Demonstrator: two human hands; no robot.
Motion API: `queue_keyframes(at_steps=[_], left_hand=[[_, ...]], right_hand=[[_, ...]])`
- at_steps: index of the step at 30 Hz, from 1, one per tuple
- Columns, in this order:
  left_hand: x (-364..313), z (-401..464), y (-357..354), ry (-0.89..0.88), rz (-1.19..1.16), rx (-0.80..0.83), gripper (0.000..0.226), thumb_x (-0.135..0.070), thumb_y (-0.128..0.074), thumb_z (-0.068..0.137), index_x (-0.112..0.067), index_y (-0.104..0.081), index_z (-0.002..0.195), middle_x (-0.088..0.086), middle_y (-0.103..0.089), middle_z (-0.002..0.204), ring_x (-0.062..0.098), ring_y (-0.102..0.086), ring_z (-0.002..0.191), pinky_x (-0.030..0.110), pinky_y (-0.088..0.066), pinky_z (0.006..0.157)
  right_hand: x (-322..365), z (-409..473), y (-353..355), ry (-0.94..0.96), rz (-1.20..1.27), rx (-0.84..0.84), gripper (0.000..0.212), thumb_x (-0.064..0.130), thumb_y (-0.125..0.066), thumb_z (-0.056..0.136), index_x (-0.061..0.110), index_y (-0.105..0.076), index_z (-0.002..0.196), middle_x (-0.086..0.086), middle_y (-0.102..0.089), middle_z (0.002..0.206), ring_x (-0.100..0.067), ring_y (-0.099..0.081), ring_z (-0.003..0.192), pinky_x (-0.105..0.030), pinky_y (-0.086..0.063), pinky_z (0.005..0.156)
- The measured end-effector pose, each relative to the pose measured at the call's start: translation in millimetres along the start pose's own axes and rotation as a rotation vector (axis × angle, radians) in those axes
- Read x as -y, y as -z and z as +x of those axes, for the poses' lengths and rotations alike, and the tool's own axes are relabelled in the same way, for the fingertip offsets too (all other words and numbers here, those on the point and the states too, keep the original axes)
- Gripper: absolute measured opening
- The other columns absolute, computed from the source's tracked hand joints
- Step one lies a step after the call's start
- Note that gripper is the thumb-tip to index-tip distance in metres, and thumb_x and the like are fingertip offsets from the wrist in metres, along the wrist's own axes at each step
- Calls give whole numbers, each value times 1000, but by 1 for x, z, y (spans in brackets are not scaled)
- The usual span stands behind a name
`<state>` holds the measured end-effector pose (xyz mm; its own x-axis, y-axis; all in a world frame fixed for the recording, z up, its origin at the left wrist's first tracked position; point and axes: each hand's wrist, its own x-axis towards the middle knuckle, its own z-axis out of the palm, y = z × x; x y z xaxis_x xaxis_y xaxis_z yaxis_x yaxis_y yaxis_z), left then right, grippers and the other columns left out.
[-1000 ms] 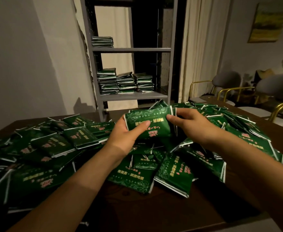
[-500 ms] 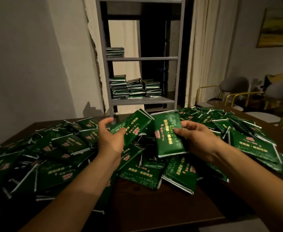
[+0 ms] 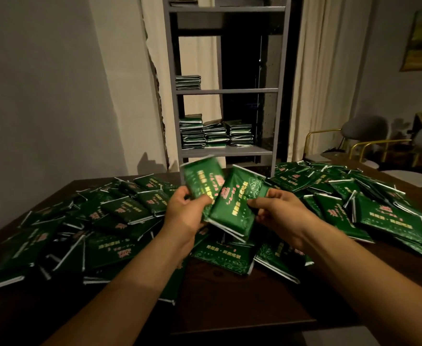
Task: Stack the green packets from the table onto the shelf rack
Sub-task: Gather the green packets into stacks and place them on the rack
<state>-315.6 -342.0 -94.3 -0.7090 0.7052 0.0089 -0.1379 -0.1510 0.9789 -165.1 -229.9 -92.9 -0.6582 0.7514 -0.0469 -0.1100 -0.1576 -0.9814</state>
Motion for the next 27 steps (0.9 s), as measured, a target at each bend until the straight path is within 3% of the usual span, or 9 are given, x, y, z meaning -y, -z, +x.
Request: queue_keyframes(at_steps=[3,7,10,12,15,17,19,23,27], left_hand=[[-1,-4,3,4,-64,-5,34,11,-55,88,-12,-53,113,15,-69,113,34,-69,101,57,-57,89],[-3,-7,11,48,-190,8,17,-10,-51,99,-8,-60,114,20,-70,116,36,-69,106,53,-57,90],[-1,-11,16,24,-162,-25,13,-17,-56,100,-11,-66,104,15,-72,112,30,-69,100,44,-55,90],[-1,-13,22,12,-228,-21,8,-9,-59,97,-7,-61,104,17,-70,111,30,-68,97,39,-55,82],[-3,-16,29,6,-221,51,33,3,-62,92,4,-52,124,24,-72,112,35,-73,101,51,-58,91],[-4,-23,29,1,-174,87,36,4,-59,94,6,-51,129,24,-72,112,35,-72,103,53,-57,93],[-9,-29,33,10,-178,123,26,-7,-52,100,2,-57,124,23,-72,112,34,-72,103,46,-60,90],[-27,-35,45,-33,-18,159,42,-53,-50,98,-19,-64,119,14,-74,111,30,-74,97,45,-62,77],[-36,-33,56,-204,197,35,28,-16,-78,85,-21,-64,109,7,-76,106,23,-76,90,45,-63,78]], right_hand=[[-3,-3,0,-12,80,19,26,-11,-64,87,8,-47,88,-5,-57,68,-9,-62,51,-32,-60,71],[-6,-11,-2,-39,71,99,61,-16,-60,85,23,-52,132,-15,-60,106,-22,-66,74,-36,-61,66],[-4,-18,-13,-67,186,86,37,-9,-55,93,7,-53,126,-17,-70,107,-15,-67,62,-33,-61,62],[-4,-17,-16,-60,274,26,26,-3,-57,94,3,-50,118,-17,-75,98,-20,-74,71,-33,-62,67],[-5,-16,-25,-50,307,54,26,3,-62,94,0,-52,118,-12,-76,84,-23,-75,84,-36,-59,87],[-6,-17,-36,-70,338,88,31,4,-61,94,2,-51,124,-16,-76,102,-25,-74,93,-38,-59,89],[-7,-17,-48,-74,393,122,36,3,-59,95,2,-49,130,-18,-72,114,-29,-73,101,-39,-61,85],[-5,-18,-64,15,324,-5,40,0,-65,91,5,-49,127,-15,-71,115,-29,-73,98,-30,-60,68],[-3,-24,-85,56,132,2,47,1,-74,85,4,-47,124,-14,-70,107,-24,-74,83,-37,-62,75]])
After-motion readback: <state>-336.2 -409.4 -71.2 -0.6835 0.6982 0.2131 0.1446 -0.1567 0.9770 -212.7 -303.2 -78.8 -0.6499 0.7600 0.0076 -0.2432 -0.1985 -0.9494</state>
